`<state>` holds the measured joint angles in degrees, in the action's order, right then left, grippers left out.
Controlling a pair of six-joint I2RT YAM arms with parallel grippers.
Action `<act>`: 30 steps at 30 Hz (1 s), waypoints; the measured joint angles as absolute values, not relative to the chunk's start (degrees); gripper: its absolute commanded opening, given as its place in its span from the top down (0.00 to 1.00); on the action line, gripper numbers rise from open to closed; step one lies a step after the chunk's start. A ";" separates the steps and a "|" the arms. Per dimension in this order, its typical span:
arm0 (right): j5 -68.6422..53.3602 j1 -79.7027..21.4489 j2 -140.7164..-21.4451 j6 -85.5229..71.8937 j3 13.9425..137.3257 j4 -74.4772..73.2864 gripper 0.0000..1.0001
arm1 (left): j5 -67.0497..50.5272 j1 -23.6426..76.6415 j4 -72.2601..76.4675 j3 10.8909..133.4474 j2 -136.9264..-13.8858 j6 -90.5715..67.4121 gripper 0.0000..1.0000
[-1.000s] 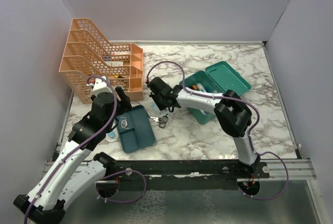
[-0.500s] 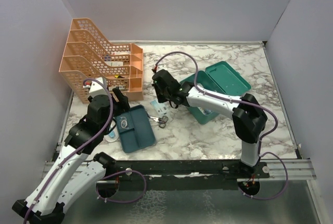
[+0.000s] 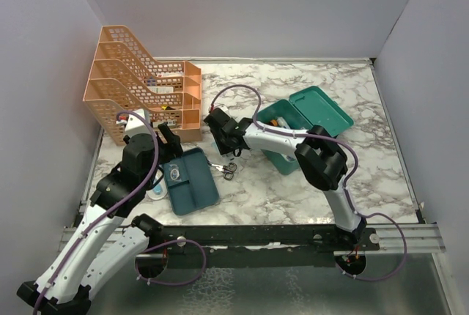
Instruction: Organize the medicine kit
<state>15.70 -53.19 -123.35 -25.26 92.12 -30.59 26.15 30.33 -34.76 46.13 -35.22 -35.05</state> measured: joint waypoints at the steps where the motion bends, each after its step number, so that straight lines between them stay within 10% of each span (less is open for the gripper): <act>1: 15.75 -53.19 -123.46 -25.23 92.51 -30.70 0.69 | 26.15 30.33 -34.76 46.13 -35.31 -35.05 0.29; 9: 15.55 -53.19 -125.27 -25.36 94.76 -30.81 0.99 | 26.13 30.33 -34.76 46.13 -35.62 -35.05 0.29; 30: 15.57 -53.17 -115.00 -30.63 88.12 -28.60 0.99 | 26.13 30.33 -34.79 46.15 -35.62 -35.03 0.29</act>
